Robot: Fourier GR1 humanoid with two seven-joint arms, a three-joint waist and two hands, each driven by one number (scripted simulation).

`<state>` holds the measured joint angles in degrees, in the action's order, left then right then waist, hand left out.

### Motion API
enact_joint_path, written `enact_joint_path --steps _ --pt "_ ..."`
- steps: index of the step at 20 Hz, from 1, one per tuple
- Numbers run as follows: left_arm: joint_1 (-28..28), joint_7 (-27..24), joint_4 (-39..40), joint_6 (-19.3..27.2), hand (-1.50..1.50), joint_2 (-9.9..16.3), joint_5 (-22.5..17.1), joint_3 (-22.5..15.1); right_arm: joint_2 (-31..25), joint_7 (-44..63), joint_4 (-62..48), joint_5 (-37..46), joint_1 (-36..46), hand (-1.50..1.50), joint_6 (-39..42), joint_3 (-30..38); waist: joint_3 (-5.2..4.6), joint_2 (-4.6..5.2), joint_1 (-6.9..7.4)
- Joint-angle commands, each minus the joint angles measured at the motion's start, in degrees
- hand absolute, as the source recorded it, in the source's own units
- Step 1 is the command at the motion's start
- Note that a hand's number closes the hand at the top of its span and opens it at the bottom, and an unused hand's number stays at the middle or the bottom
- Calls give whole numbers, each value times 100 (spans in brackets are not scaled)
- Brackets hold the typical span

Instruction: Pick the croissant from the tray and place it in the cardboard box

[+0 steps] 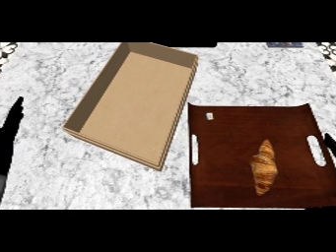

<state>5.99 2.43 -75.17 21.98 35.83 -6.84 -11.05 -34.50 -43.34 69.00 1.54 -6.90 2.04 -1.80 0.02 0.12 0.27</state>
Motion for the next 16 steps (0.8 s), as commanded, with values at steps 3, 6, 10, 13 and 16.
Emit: enact_joint_path --steps 3,6,10,13,16 --pt "-19 -104 128 58 0 -231 141 -48 -766 1102 134 1093 531 -150 13 -458 -13 -4 42" --pt "-2 -61 79 -159 0 -30 33 161 -1031 1844 532 1272 817 -150 559 -705 -14 -15 37" --pt "116 71 88 -275 0 -28 35 189 -1096 2676 605 1926 1160 -150 891 -1248 -11 -8 56" --pt "74 92 137 -277 0 -136 155 192 -523 3373 683 2095 1537 -150 1175 -1591 -5 -9 39" --pt "-139 -213 118 -121 0 -399 390 263 -546 3578 703 1983 1826 -150 1785 -1348 -5 -13 5"
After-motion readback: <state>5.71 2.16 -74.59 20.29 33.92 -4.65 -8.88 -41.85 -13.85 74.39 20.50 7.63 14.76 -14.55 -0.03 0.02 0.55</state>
